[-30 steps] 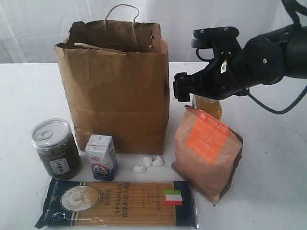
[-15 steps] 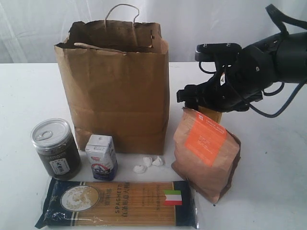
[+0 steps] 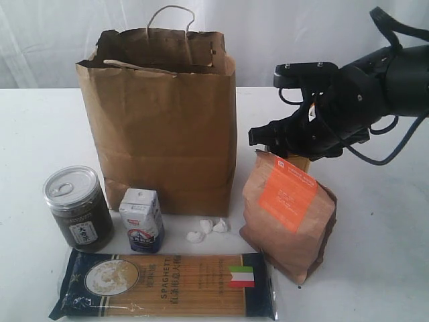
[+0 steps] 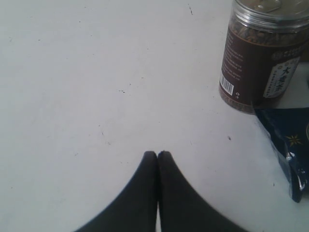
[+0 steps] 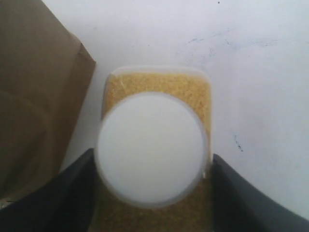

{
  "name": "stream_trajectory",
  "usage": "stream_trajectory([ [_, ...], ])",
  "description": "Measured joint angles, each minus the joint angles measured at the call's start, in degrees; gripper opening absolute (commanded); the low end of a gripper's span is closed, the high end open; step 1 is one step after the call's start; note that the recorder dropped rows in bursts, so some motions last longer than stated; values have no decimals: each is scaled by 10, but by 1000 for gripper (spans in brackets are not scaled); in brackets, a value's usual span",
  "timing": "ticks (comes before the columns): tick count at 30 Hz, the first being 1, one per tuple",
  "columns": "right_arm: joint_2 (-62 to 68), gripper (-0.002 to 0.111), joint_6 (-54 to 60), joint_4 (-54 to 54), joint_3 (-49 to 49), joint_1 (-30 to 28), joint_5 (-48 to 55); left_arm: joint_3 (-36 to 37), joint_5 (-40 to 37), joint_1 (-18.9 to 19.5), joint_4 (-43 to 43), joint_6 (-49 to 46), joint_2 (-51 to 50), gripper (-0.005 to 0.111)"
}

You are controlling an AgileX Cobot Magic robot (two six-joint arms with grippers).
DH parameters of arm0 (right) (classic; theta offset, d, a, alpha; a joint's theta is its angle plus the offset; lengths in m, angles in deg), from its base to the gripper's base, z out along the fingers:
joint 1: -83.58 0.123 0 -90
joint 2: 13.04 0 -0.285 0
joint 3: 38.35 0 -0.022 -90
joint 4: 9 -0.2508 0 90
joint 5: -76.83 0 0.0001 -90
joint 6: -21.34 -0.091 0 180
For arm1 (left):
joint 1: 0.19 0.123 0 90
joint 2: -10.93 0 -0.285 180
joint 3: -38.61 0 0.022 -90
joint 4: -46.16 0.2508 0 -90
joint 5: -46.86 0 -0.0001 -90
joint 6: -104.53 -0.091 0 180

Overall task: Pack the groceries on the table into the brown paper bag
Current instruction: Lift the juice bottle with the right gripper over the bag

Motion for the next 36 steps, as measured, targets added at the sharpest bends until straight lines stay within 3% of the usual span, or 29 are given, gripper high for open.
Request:
stream_trajectory([
  [7, -31, 0, 0, 68, 0, 0, 27, 0, 0, 0, 0, 0, 0, 0],
  [21, -127, 0, 1, 84, 1, -25, 67, 0, 0, 0, 0, 0, 0, 0],
  [31, -229, 0, 35, 29, -2, -45, 88, 0, 0, 0, 0, 0, 0, 0],
  [36, -240, 0, 44, -28, -71, -45, 60, 0, 0, 0, 0, 0, 0, 0],
])
